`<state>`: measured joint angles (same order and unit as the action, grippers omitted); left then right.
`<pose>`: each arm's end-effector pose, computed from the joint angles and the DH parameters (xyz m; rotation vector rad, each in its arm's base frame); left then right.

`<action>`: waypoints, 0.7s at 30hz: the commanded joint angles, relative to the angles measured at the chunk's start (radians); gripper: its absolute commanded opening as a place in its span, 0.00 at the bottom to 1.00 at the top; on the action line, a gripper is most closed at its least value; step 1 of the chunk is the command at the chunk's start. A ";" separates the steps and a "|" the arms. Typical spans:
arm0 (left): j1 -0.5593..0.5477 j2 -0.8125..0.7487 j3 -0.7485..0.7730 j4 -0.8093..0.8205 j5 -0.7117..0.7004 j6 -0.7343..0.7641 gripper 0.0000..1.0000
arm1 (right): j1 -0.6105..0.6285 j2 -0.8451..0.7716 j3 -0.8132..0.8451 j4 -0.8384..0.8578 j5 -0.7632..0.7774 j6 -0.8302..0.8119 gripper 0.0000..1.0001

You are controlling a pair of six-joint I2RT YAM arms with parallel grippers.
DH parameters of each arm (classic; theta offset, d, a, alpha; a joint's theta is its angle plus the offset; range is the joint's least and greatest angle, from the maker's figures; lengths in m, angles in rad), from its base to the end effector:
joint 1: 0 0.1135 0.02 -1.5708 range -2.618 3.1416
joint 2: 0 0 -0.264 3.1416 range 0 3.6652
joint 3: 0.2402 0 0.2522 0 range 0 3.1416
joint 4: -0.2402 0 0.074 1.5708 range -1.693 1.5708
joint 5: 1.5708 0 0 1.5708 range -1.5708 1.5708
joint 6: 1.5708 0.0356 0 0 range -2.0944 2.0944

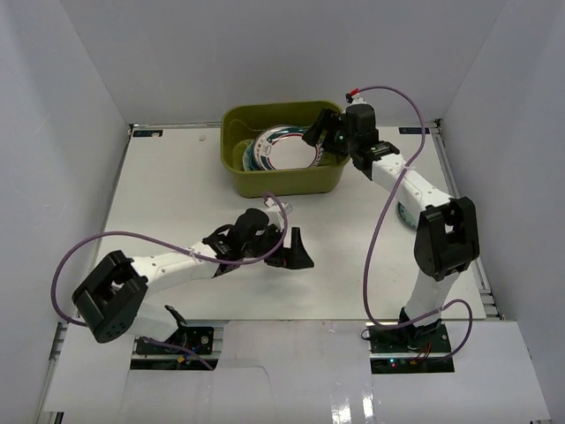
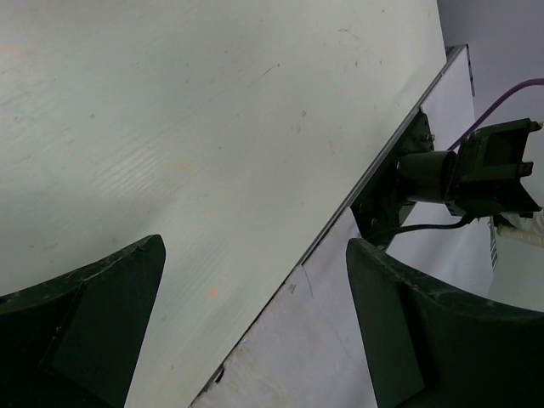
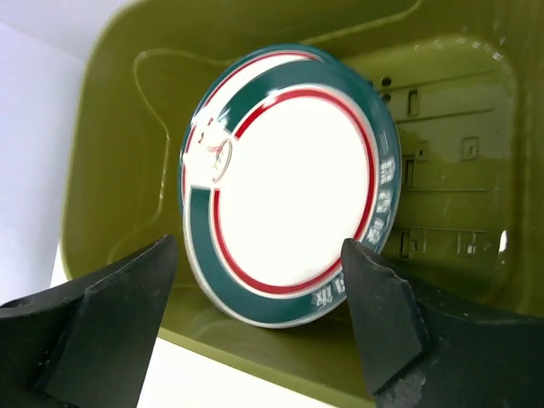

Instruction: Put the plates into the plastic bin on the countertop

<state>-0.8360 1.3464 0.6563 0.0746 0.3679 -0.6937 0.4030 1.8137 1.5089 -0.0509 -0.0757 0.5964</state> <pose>0.1755 -0.2133 0.1993 0.4050 2.4002 -1.1937 0.4017 0.1742 0.3153 0.1405 1.9923 0.7315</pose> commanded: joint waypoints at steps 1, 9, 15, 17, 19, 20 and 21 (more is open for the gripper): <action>-0.047 0.048 0.103 0.048 -0.053 0.020 0.98 | -0.018 -0.112 -0.004 0.059 0.036 -0.032 0.85; -0.133 0.350 0.347 0.047 -0.086 0.026 0.98 | -0.176 -0.373 -0.159 0.057 -0.007 -0.059 0.81; -0.184 0.577 0.578 0.047 -0.119 -0.035 0.96 | -0.329 -0.706 -0.341 0.052 -0.026 -0.084 0.49; -0.199 0.628 0.670 0.042 -0.132 -0.059 0.91 | -0.332 -0.807 -0.366 0.024 0.001 -0.089 0.30; -0.224 0.695 0.725 0.033 -0.190 -0.069 0.88 | -0.332 -0.879 -0.389 0.022 -0.030 -0.069 0.19; -0.230 0.718 0.782 0.030 -0.214 -0.081 0.87 | -0.332 -0.893 -0.389 0.014 -0.056 -0.049 0.17; -0.239 0.743 0.810 0.028 -0.249 -0.089 0.83 | -0.332 -0.905 -0.386 0.008 -0.082 -0.037 0.15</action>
<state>-1.0473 2.0750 1.3712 0.1020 0.2119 -0.7479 0.0677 0.9333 1.1400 -0.0387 -0.0963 0.5423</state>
